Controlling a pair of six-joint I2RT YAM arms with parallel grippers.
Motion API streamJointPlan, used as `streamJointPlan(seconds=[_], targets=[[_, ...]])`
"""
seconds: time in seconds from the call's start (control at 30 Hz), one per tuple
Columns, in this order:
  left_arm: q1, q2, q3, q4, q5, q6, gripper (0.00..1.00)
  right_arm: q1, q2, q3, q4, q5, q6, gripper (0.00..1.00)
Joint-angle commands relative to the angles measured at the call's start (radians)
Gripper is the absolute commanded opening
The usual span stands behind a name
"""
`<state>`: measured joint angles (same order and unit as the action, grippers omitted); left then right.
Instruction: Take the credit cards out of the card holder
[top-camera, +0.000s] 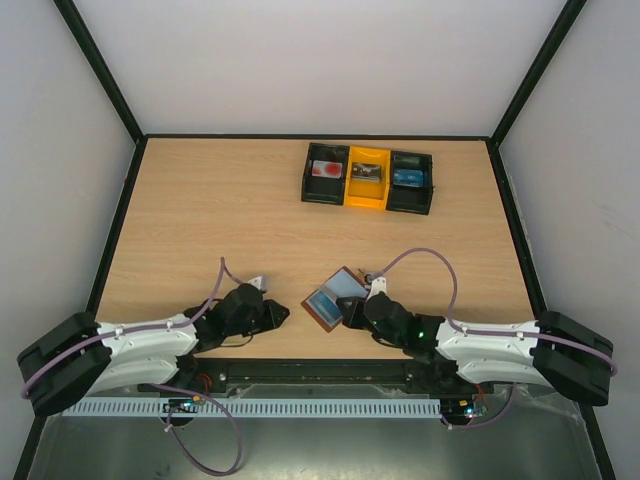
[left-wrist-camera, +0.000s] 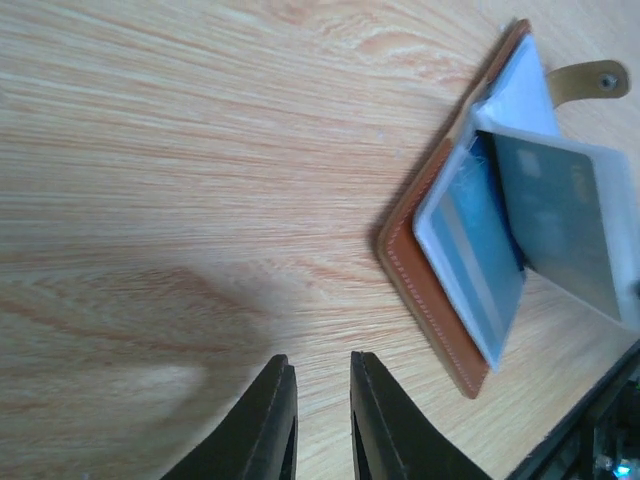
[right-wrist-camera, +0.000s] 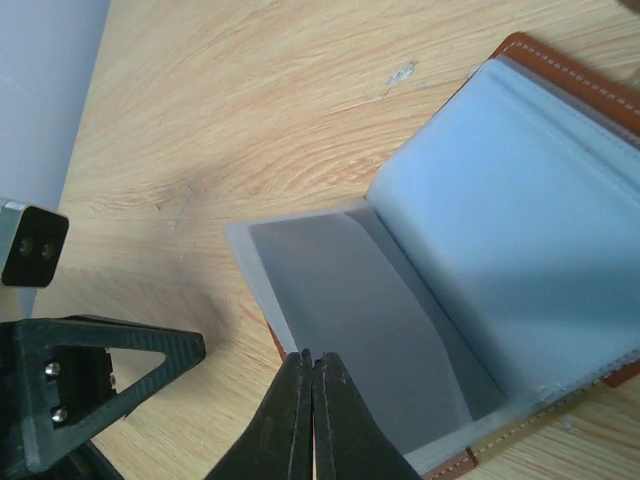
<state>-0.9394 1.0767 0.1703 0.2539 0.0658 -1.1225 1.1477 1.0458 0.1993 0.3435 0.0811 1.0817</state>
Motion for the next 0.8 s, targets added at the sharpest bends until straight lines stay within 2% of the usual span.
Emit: streamJointPlan(seconds=[0.0,0.2,0.37,0.47,0.6,0.77], targets=[[-0.004,-0.036,0.042,0.002,0.001,0.040,0.19,0.006,-0.033,-0.026,-0.047,0.085,-0.018,0.02],[-0.003,0.034,0.143,0.067,0.069,0.105,0.24,0.006,-0.035,-0.007,-0.077,0.147,-0.033,0.02],[-0.002,0.224,0.250,0.103,0.130,0.143,0.24,0.005,-0.028,0.022,-0.119,0.191,-0.053,0.02],[-0.002,0.330,0.294,0.180,0.188,0.144,0.23,0.003,-0.026,0.031,-0.128,0.200,-0.059,0.02],[0.006,0.403,0.330,0.192,0.206,0.143,0.23,-0.004,-0.020,0.043,-0.138,0.191,-0.100,0.02],[0.047,0.364,0.278,0.197,0.206,0.109,0.25,-0.061,0.005,0.096,-0.230,0.133,-0.195,0.14]])
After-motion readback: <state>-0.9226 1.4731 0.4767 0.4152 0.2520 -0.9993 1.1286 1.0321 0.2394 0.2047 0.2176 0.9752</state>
